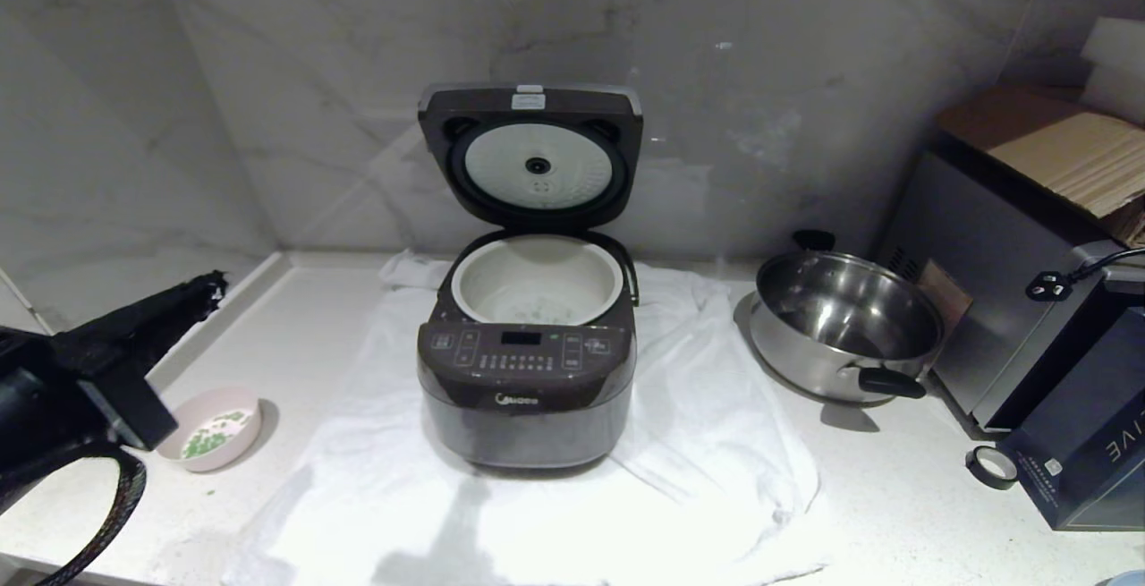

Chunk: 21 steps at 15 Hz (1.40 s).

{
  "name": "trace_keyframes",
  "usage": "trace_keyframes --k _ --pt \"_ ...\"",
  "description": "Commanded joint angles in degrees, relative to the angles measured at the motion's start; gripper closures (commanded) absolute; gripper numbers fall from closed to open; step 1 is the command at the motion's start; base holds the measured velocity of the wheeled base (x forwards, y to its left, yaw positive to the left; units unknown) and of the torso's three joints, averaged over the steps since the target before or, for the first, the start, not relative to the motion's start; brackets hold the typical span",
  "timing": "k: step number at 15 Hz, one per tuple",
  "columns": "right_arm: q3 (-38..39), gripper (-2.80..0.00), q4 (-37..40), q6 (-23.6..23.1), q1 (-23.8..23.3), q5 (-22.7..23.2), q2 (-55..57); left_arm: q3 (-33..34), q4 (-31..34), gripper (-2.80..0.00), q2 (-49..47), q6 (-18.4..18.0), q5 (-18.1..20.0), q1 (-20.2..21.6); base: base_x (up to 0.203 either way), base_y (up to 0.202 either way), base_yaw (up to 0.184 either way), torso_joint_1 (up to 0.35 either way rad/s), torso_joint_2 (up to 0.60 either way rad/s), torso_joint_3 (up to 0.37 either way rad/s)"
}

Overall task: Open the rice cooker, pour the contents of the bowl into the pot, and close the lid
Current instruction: Turn on the tap

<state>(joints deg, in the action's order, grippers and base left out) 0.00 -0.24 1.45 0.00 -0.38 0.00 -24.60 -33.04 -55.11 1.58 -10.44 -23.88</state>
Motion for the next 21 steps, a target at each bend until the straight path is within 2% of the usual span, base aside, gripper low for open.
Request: trace_keyframes --k 1,3,5,11,14,15,18,21 --pt "0.09 0.0 -0.02 0.02 0.0 0.0 0.0 3.94 -0.18 0.0 9.91 -1.91 -0.36 1.28 0.0 0.0 0.0 0.0 0.0 0.0" --pt "0.1 0.0 -0.02 0.04 0.0 0.03 0.0 5.54 2.49 0.0 15.41 -3.78 -0.51 5.61 0.0 0.0 0.0 0.0 0.0 0.0" --pt "0.15 0.0 -0.02 0.03 0.01 0.03 0.0 5.71 8.31 0.0 21.72 -5.64 -0.09 10.15 0.0 0.0 0.0 0.0 0.0 0.0" --pt "0.09 0.0 -0.02 -0.04 0.0 0.02 0.0 6.38 26.51 0.0 38.63 -6.78 0.08 16.0 0.0 0.0 0.0 0.0 0.0 0.0" --pt "0.13 0.0 -0.02 0.01 0.0 0.03 0.0 9.3 24.08 0.0 39.03 -6.88 -0.5 18.32 0.0 0.0 0.0 0.0 0.0 0.0" --pt "0.09 0.0 -0.02 -0.02 0.0 0.03 0.0 8.24 24.16 0.0 38.99 -7.53 -0.42 18.7 0.0 0.0 0.0 0.0 0.0 0.0" --pt "0.1 0.0 -0.02 -0.03 0.0 0.03 0.0 5.82 26.22 0.0 39.33 -9.59 0.15 24.71 0.0 0.0 0.0 0.0 0.0 0.0" --pt "0.09 0.0 -0.02 0.04 0.0 0.03 0.0 11.45 27.9 0.0 46.47 -9.81 0.36 24.46 0.0 0.0 0.0 0.0 0.0 0.0"
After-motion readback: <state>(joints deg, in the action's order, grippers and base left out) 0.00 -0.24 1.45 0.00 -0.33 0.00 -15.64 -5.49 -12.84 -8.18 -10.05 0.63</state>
